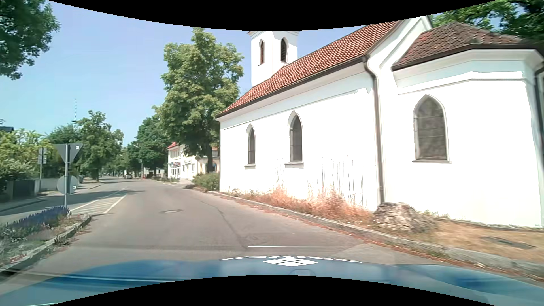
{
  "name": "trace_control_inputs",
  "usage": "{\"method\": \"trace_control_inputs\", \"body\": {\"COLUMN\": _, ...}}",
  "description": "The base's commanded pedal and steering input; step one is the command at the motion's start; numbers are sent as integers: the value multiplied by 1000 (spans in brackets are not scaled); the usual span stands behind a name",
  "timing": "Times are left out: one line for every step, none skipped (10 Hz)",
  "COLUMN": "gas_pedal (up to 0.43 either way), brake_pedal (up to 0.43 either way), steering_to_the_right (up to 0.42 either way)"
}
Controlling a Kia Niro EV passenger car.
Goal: Follow the waypoints while adhering to traffic rules and regulations
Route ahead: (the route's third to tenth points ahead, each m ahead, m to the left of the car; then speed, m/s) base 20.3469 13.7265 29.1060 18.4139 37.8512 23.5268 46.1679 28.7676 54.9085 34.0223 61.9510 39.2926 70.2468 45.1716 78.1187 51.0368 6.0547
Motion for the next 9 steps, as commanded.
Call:
{"method": "trace_control_inputs", "body": {"gas_pedal": 138, "brake_pedal": 0, "steering_to_the_right": -378}}
{"method": "trace_control_inputs", "body": {"gas_pedal": 138, "brake_pedal": 0, "steering_to_the_right": -366}}
{"method": "trace_control_inputs", "body": {"gas_pedal": 138, "brake_pedal": 0, "steering_to_the_right": -348}}
{"method": "trace_control_inputs", "body": {"gas_pedal": 138, "brake_pedal": 0, "steering_to_the_right": -334}}
{"method": "trace_control_inputs", "body": {"gas_pedal": 130, "brake_pedal": 0, "steering_to_the_right": -310}}
{"method": "trace_control_inputs", "body": {"gas_pedal": 130, "brake_pedal": 0, "steering_to_the_right": -275}}
{"method": "trace_control_inputs", "body": {"gas_pedal": 130, "brake_pedal": 0, "steering_to_the_right": -240}}
{"method": "trace_control_inputs", "body": {"gas_pedal": 130, "brake_pedal": 0, "steering_to_the_right": -204}}
{"method": "trace_control_inputs", "body": {"gas_pedal": 130, "brake_pedal": 0, "steering_to_the_right": -166}}
